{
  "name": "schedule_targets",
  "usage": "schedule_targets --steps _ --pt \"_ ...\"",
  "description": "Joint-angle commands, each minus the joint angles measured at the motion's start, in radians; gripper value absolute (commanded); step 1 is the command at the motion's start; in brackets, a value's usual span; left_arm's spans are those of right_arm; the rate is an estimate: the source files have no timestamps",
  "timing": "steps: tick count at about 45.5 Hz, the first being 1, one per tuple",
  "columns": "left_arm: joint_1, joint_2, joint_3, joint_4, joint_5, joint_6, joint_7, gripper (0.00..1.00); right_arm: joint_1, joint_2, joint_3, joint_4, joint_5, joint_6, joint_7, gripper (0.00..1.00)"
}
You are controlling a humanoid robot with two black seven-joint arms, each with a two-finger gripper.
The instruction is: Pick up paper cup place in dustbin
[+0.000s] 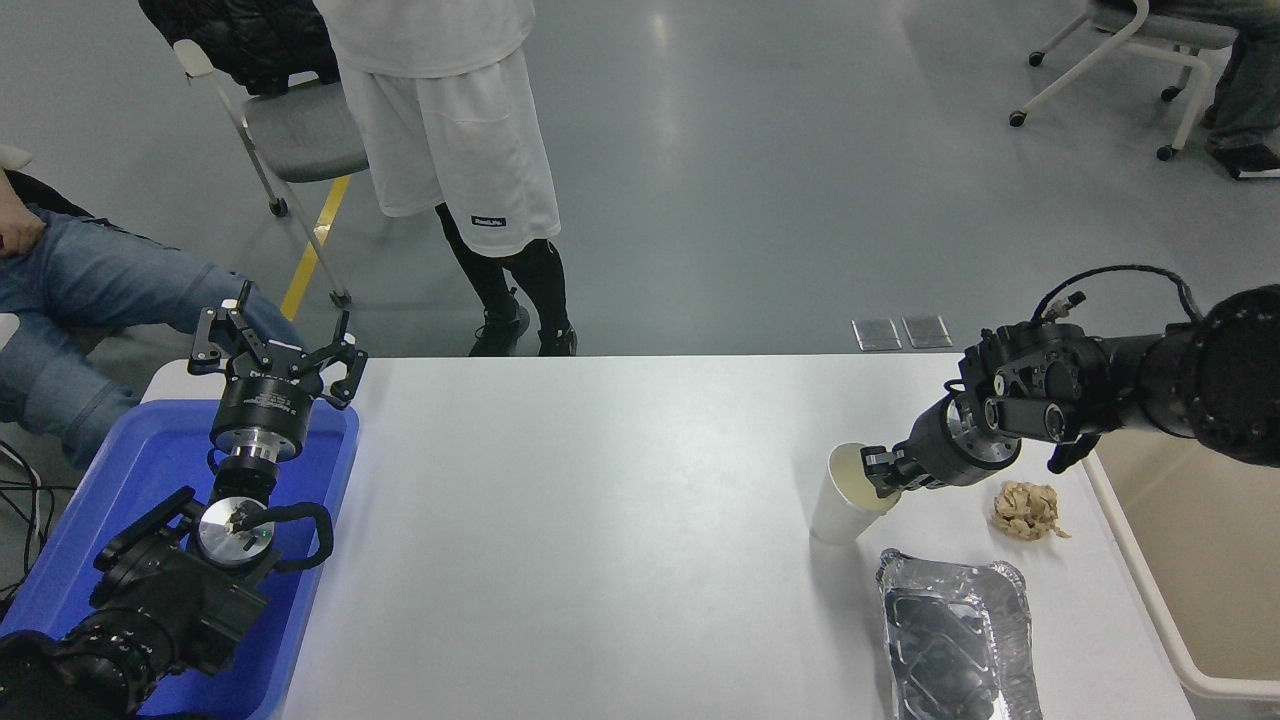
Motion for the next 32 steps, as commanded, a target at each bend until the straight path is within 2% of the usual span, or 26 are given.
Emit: schedule_targets --steps 1,17,32 --pt "0.0 0.0 0.0 0.0 0.0 0.0 0.0 0.99 0.165 -0.081 -0.004 0.048 -0.001 0.151 -0.001 0.0" --pt "0.0 0.0 0.0 0.0 0.0 0.0 0.002 0.99 0.43 -0.158 -0.083 0.16 -0.133 0.281 -0.001 0.0" --pt "0.0 0.0 0.0 0.0 0.0 0.0 0.002 0.99 0.663 -0.213 -0.083 0.197 -0.144 0.281 -0.008 0.0"
